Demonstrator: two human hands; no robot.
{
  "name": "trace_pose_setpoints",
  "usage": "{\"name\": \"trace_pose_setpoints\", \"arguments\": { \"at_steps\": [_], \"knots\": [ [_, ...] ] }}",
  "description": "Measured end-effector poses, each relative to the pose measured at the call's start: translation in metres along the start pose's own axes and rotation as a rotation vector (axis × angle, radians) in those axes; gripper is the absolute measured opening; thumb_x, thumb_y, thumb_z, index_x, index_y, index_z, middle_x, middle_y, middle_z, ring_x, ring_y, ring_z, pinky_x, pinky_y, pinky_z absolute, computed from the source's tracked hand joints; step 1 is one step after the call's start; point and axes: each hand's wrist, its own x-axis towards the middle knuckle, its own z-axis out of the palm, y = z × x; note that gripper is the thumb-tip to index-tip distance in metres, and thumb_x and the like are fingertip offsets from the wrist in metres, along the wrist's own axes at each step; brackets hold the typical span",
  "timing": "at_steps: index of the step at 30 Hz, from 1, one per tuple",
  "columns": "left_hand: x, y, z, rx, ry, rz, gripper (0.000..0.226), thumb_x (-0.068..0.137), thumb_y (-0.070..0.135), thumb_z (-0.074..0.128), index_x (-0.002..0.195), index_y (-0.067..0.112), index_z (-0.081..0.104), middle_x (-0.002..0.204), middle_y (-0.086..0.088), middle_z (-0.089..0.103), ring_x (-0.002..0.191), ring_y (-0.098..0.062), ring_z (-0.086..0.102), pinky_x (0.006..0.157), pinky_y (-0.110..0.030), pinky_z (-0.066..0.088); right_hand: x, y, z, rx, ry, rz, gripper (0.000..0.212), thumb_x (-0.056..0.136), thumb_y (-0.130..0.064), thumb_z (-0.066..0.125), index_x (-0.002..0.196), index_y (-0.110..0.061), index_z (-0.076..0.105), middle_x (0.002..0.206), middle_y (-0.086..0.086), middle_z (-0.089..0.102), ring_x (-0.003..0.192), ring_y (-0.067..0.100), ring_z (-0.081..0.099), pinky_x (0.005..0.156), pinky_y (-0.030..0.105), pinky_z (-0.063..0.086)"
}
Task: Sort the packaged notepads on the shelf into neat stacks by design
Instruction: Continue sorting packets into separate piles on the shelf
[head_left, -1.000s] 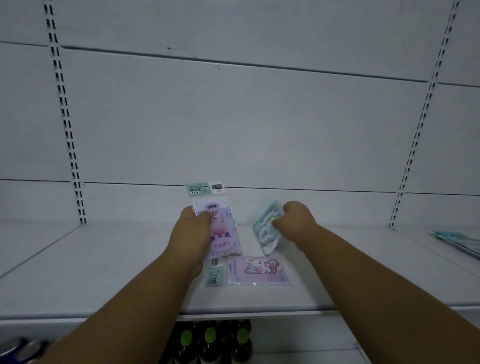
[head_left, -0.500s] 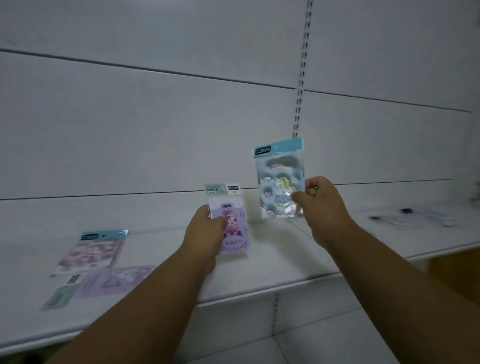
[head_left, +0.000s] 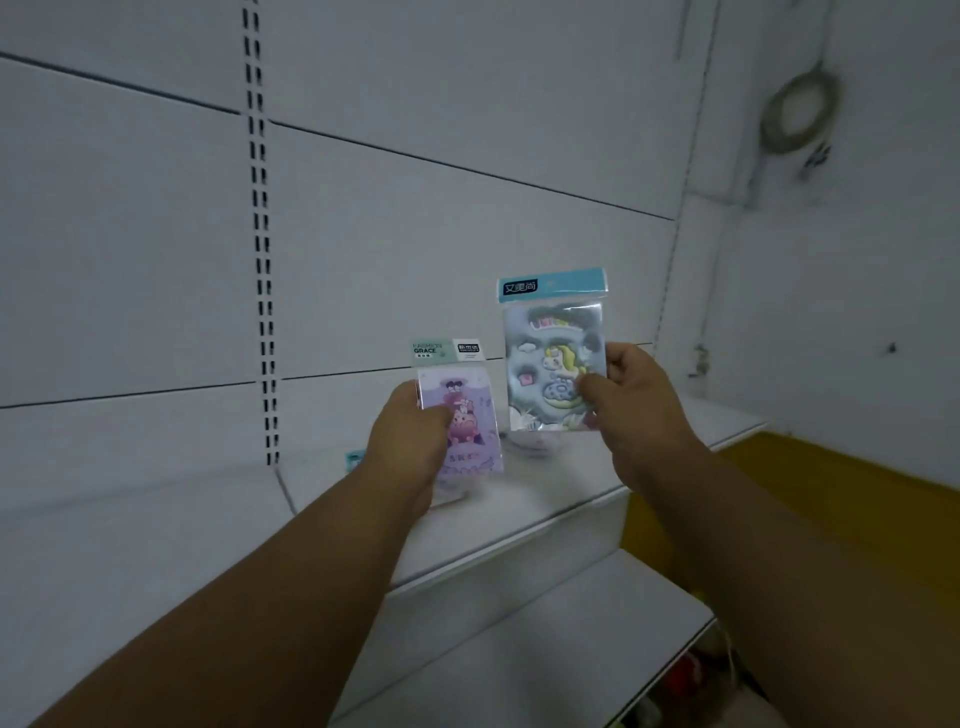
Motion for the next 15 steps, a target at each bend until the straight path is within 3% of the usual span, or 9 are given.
{"name": "trace_pose_setpoints", "arguments": {
  "at_steps": [5, 8, 11, 15],
  "knots": [
    [0.057, -0.019, 0.055, 0.070, -0.019, 0.000, 0.026, 0.096, 0.006, 0.049, 0.107, 0.022, 0.066, 0.099, -0.005, 0.073, 0.083, -0.026, 0.073, 0.075, -0.046, 0.062, 0.059, 0.035, -0.020, 0.016, -0.006, 0.033, 0.012, 0.093, -0.002, 0.058, 0.102, -0.010, 0.060, 0.087, -0.002, 0.071, 0.065, 0.006, 0.073, 0.054, 0.020, 0.058],
    [0.074, -0.021, 0.067, 0.080, 0.008, -0.040, 0.031, 0.094, 0.002, 0.046, 0.091, 0.026, 0.065, 0.088, -0.002, 0.073, 0.076, -0.023, 0.074, 0.067, -0.040, 0.063, 0.087, 0.049, -0.020, -0.002, -0.039, 0.057, 0.013, 0.092, -0.004, 0.059, 0.103, -0.011, 0.061, 0.089, -0.001, 0.072, 0.069, 0.009, 0.073, 0.056, 0.021, 0.059],
    [0.080, -0.021, 0.064, 0.097, 0.069, -0.077, 0.033, 0.092, 0.000, 0.046, 0.085, 0.024, 0.067, 0.084, -0.002, 0.075, 0.075, -0.025, 0.075, 0.069, -0.047, 0.062, 0.106, 0.062, -0.012, 0.014, -0.091, 0.066, 0.015, 0.091, -0.004, 0.059, 0.105, -0.010, 0.061, 0.090, 0.001, 0.071, 0.073, 0.011, 0.072, 0.051, 0.018, 0.055],
    [0.076, -0.015, 0.048, 0.117, 0.208, -0.087, 0.031, 0.091, -0.001, 0.047, 0.103, 0.019, 0.067, 0.095, -0.010, 0.075, 0.080, -0.029, 0.076, 0.071, -0.053, 0.061, 0.124, 0.075, 0.007, 0.048, -0.211, 0.060, 0.017, 0.088, -0.005, 0.061, 0.103, -0.011, 0.063, 0.091, 0.005, 0.072, 0.061, 0.010, 0.068, 0.046, 0.020, 0.047]
  ]
}}
